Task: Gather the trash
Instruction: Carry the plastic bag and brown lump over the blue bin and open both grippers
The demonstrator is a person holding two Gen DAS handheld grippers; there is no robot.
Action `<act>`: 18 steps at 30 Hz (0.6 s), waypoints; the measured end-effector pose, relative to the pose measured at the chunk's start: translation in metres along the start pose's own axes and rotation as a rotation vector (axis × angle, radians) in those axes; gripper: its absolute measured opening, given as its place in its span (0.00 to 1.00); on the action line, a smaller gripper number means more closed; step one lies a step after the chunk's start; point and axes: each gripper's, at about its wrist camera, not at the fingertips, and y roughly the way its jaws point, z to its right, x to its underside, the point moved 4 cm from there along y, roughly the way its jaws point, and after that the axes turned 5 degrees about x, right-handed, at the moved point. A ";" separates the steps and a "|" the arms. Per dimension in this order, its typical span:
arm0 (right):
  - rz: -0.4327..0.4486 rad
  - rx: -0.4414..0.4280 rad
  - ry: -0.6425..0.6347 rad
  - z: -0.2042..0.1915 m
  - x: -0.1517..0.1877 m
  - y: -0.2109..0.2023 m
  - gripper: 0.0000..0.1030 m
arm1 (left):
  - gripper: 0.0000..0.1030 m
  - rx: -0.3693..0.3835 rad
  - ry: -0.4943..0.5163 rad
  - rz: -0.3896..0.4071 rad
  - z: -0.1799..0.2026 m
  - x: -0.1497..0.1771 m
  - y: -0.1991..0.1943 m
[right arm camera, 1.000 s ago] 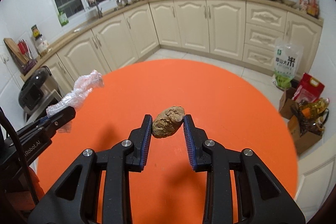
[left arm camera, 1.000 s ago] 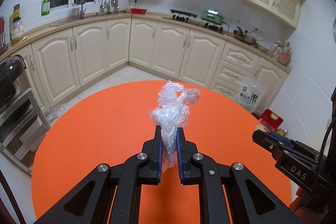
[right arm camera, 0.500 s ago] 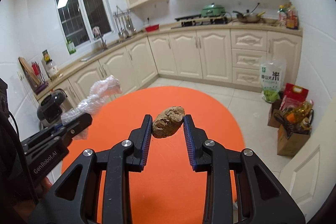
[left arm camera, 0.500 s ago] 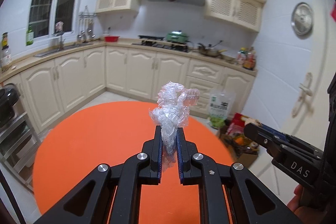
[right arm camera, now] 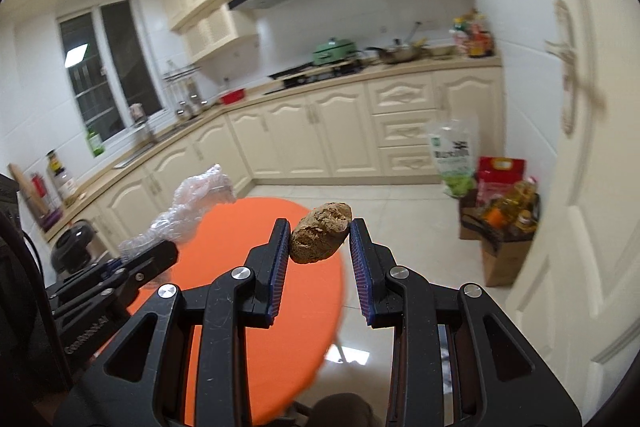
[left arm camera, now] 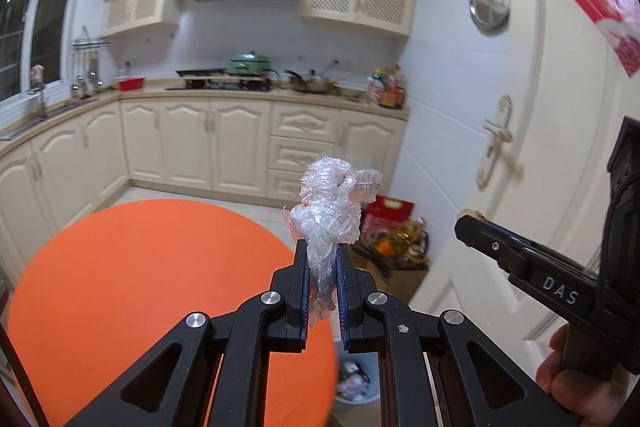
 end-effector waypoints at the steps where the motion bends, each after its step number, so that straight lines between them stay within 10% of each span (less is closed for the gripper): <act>1: -0.006 0.013 0.015 0.012 0.001 0.002 0.28 | 0.07 0.009 0.005 -0.011 0.005 0.004 0.002; 18: -0.297 0.161 0.203 0.181 0.075 0.127 0.28 | 0.08 0.139 0.052 -0.384 0.029 0.046 0.129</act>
